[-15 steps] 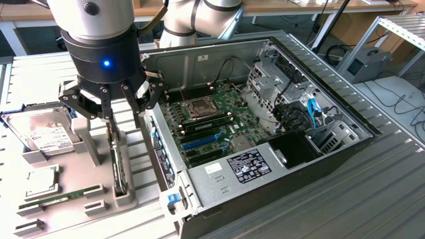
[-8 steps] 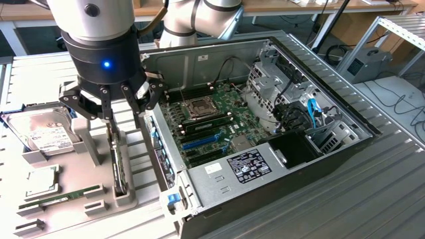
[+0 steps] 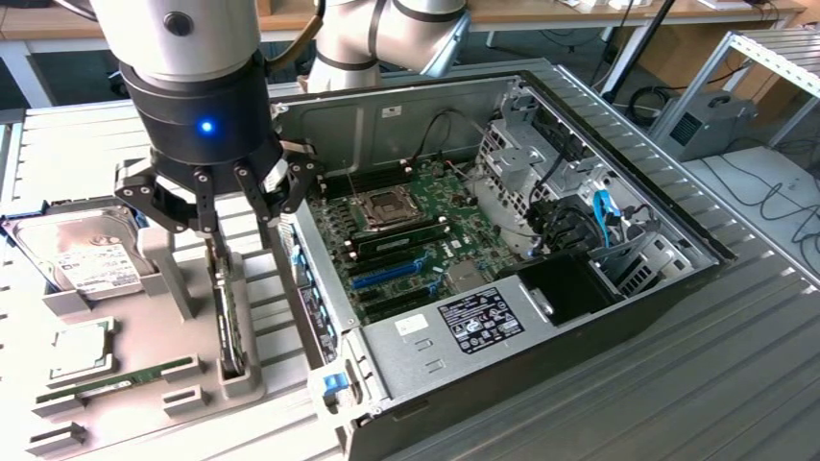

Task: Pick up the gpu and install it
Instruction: 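Pick up the gpu and move the gpu toward the slot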

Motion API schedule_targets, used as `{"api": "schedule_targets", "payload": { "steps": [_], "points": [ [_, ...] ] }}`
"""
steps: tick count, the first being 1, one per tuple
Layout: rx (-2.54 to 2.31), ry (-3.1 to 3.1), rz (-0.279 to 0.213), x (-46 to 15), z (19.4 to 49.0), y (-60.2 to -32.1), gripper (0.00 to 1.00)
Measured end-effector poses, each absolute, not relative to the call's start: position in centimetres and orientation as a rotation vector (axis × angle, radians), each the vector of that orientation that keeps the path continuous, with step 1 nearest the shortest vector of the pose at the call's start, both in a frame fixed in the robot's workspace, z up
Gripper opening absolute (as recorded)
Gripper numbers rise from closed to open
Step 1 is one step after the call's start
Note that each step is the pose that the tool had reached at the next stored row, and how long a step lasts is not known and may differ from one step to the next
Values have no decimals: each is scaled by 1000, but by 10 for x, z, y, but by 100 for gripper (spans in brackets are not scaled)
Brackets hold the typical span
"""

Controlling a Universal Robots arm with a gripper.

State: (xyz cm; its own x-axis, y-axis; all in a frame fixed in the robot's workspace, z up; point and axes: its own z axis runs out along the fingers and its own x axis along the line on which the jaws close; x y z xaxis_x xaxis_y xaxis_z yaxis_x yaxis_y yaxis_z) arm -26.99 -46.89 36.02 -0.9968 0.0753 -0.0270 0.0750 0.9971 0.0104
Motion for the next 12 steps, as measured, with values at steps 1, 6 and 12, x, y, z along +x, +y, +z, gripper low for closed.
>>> {"api": "schedule_targets", "payload": {
  "steps": [1, 6, 12],
  "points": [
    [117, 3112, 15, -270, 360, -469, 42],
    [117, 3112, 15, -270, 359, -469, 42],
    [117, 3112, 15, -270, 358, -469, 42]
  ]
}}
